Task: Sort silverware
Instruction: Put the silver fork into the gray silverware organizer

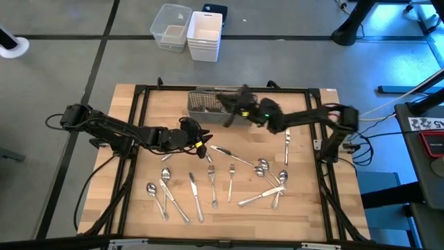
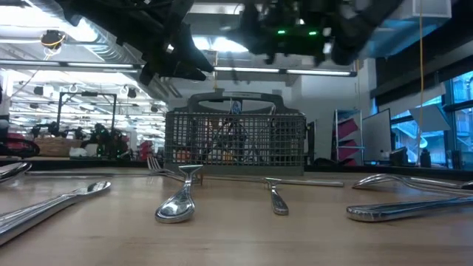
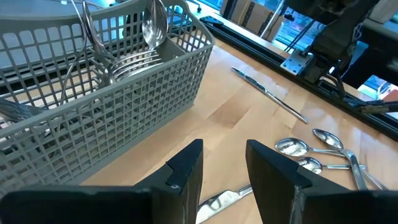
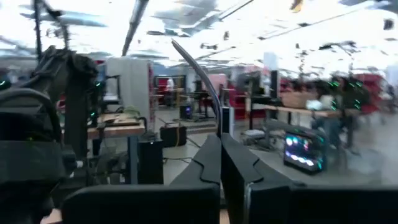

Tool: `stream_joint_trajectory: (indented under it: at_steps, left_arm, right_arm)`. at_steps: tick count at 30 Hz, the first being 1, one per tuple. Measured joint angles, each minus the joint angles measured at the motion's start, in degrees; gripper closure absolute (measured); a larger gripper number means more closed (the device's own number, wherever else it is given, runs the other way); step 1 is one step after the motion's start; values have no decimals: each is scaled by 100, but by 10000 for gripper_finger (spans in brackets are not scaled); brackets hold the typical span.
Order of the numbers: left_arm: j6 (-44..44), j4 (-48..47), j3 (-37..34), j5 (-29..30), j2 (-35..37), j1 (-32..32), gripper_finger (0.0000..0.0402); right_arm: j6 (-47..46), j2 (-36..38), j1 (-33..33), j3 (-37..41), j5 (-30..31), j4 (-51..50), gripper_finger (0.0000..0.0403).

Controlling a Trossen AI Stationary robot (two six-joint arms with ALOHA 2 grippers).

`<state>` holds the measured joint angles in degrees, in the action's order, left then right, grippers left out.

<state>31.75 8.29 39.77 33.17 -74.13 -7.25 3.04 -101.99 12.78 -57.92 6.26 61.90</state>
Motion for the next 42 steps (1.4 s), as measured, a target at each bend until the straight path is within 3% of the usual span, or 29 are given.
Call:
stream_joint_trajectory:
  at_steps: [5,9,19,25,42]
  left_arm:
    - [25,-23,0,0,0,0,286]
    - [98,-81,0,0,0,0,286]
    - [128,-184,0,0,0,0,286]
    - [129,-184,0,0,0,0,286]
    - [563,-181,2,0,0,0,286]
  right_arm:
    - [167,-657,2,-999,-132,-983,402]
    - [504,-899,12,-1316,1,-1657,402]
    - [475,-1130,195,-1346,308,-2124,401]
    - [476,-1130,192,-1346,774,-2477,380]
    - [477,-1130,190,-1346,813,-2658,334]
